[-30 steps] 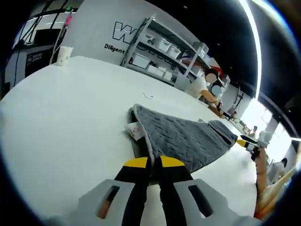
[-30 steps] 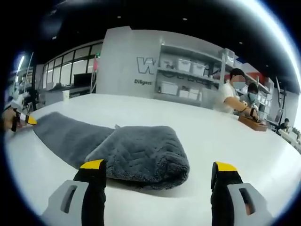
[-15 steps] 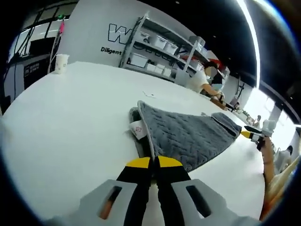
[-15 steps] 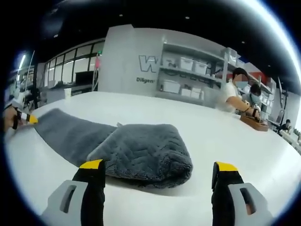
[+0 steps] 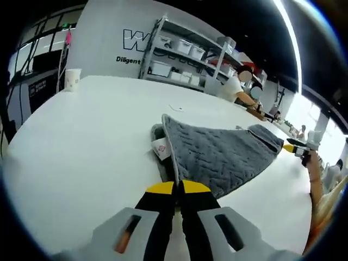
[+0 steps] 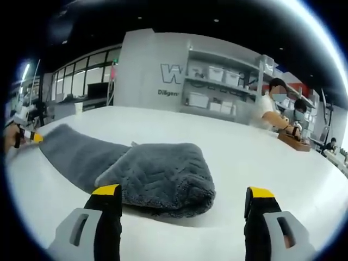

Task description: Open the folded towel by lifting each exposed corner and separating the folded layers until the towel lies flat within the target outline without major curled edges

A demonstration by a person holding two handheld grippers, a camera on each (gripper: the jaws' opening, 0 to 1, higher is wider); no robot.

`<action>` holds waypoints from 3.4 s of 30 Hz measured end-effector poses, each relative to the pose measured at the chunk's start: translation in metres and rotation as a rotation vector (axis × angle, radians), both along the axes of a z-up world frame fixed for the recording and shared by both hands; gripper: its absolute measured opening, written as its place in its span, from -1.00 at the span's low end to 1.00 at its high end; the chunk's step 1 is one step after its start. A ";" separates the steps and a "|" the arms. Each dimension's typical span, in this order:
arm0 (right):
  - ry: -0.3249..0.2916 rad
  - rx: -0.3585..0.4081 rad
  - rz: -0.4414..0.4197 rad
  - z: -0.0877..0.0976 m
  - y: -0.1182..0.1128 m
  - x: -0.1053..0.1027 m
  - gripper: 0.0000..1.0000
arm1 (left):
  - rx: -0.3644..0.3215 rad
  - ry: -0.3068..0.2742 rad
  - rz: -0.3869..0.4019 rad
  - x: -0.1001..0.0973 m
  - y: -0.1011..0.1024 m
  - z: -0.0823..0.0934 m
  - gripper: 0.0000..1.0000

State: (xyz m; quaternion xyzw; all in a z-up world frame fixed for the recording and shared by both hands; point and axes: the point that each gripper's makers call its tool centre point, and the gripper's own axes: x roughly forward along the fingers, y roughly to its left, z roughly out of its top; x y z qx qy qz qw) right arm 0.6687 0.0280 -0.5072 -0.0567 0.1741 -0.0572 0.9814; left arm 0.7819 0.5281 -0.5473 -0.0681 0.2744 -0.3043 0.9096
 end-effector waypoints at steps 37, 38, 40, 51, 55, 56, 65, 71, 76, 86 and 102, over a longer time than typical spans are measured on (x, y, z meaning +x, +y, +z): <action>0.121 -0.039 0.321 -0.019 0.077 0.001 0.98 | 0.292 0.007 0.062 -0.018 0.069 -0.003 -0.95; 0.128 -0.043 0.325 -0.020 0.077 0.001 0.98 | 0.294 0.009 0.071 -0.017 0.072 -0.004 -0.95; 0.133 -0.045 0.330 -0.021 0.078 0.001 0.98 | 0.302 0.009 0.088 -0.017 0.077 -0.004 -0.95; 0.142 -0.037 0.344 -0.023 0.082 0.000 0.98 | 0.326 0.010 0.123 -0.016 0.090 -0.004 -0.95; 0.138 -0.030 0.359 -0.022 0.085 0.000 0.98 | 0.371 -0.016 0.106 -0.014 0.090 -0.004 -0.94; 0.133 -0.028 0.364 -0.022 0.086 0.000 0.98 | 0.377 -0.017 0.104 -0.014 0.087 -0.005 -0.93; 0.116 0.023 0.370 -0.019 0.087 0.000 0.98 | 0.429 -0.065 0.114 -0.014 0.095 0.001 -0.43; 0.120 0.005 0.375 -0.019 0.090 -0.002 0.98 | 0.296 -0.098 0.013 -0.023 0.070 0.015 0.04; 0.137 -0.013 0.391 -0.021 0.092 -0.004 0.98 | 0.237 -0.165 -0.068 -0.032 0.049 0.033 0.52; 0.136 -0.009 0.416 -0.018 0.102 -0.008 0.98 | 0.189 -0.282 -0.208 -0.045 0.017 0.057 0.89; 0.132 -0.065 0.469 -0.011 0.118 -0.009 0.98 | 0.204 -0.235 -0.232 -0.044 0.011 0.042 0.99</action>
